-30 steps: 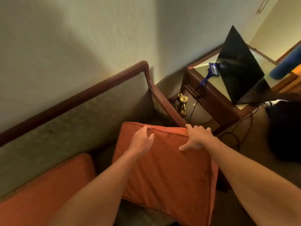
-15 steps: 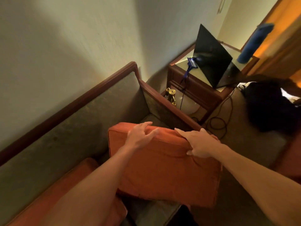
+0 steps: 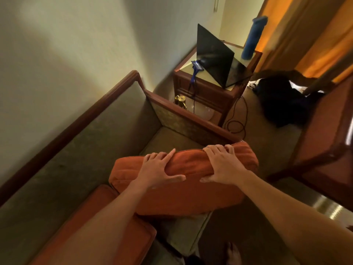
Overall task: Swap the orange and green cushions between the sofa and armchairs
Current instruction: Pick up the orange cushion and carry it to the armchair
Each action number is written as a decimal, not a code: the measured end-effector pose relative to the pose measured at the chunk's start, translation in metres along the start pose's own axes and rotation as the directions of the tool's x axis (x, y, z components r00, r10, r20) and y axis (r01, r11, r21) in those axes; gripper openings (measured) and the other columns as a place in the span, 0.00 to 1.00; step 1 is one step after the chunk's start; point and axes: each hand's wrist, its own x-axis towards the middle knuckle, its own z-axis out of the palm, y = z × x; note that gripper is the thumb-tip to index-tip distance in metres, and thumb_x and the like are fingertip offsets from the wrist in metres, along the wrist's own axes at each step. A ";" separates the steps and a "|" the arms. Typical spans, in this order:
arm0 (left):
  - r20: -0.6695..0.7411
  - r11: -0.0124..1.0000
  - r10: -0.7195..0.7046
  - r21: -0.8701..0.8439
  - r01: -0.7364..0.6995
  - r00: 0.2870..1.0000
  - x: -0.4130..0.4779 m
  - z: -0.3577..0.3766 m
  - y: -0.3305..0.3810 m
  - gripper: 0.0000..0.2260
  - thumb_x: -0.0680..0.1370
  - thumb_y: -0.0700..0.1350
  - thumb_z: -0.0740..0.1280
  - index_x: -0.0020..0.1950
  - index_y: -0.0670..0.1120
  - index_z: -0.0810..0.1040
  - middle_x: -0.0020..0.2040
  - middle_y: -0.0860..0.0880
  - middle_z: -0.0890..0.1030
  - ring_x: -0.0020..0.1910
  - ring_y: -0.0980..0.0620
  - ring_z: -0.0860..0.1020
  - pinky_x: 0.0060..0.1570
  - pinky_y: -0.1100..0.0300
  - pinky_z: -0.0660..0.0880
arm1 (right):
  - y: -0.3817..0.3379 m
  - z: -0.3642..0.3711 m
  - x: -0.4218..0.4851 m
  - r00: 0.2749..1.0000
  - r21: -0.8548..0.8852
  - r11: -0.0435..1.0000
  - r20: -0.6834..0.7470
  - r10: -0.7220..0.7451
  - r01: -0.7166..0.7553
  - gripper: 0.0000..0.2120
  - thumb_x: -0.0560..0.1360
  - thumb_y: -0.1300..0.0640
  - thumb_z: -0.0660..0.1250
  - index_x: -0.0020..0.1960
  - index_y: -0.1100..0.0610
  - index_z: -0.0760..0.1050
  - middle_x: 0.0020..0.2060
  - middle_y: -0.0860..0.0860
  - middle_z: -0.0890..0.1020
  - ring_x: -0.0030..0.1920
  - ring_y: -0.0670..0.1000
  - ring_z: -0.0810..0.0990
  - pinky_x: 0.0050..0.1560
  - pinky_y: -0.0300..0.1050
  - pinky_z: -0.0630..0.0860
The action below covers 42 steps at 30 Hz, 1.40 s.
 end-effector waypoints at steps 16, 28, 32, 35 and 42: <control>0.058 0.978 0.184 0.087 -0.188 0.981 -0.024 0.020 0.041 0.44 0.64 0.74 0.67 0.75 0.57 0.59 0.66 0.53 0.74 0.64 0.49 0.73 0.67 0.46 0.67 | -0.018 0.027 -0.060 0.998 0.055 0.997 0.029 0.057 -0.059 0.43 0.67 0.29 0.70 0.72 0.53 0.64 0.62 0.50 0.78 0.60 0.54 0.77 0.67 0.56 0.69; -0.005 0.877 0.480 0.019 -0.480 0.877 -0.004 -0.030 0.176 0.10 0.70 0.47 0.69 0.50 0.56 0.78 0.40 0.57 0.82 0.40 0.56 0.78 0.53 0.54 0.71 | 0.046 -0.011 -0.175 0.976 0.313 0.926 0.015 0.219 -0.213 0.22 0.72 0.34 0.69 0.56 0.48 0.74 0.47 0.45 0.82 0.46 0.50 0.81 0.48 0.44 0.75; 0.025 0.807 0.591 -0.018 -0.591 0.806 0.005 -0.044 0.270 0.08 0.68 0.49 0.72 0.45 0.55 0.79 0.35 0.57 0.81 0.35 0.57 0.77 0.43 0.59 0.69 | 0.096 -0.044 -0.256 0.953 0.345 0.896 -0.012 0.303 -0.281 0.20 0.71 0.34 0.69 0.54 0.47 0.75 0.47 0.46 0.83 0.46 0.50 0.81 0.45 0.42 0.71; 0.027 0.741 0.672 -0.029 -0.671 0.740 0.006 -0.055 0.350 0.14 0.65 0.54 0.75 0.47 0.53 0.80 0.36 0.56 0.81 0.37 0.57 0.78 0.41 0.59 0.74 | 0.135 -0.064 -0.320 0.916 0.295 0.884 -0.059 0.397 -0.364 0.21 0.69 0.34 0.70 0.52 0.49 0.76 0.48 0.50 0.84 0.48 0.56 0.82 0.45 0.47 0.73; -0.069 0.587 0.805 -0.056 -0.808 0.589 0.005 -0.063 0.526 0.17 0.64 0.58 0.78 0.45 0.53 0.79 0.34 0.58 0.79 0.35 0.59 0.77 0.39 0.60 0.73 | 0.226 -0.102 -0.456 0.803 0.217 0.826 -0.205 0.559 -0.520 0.23 0.66 0.33 0.69 0.50 0.49 0.76 0.45 0.51 0.84 0.48 0.57 0.82 0.42 0.49 0.73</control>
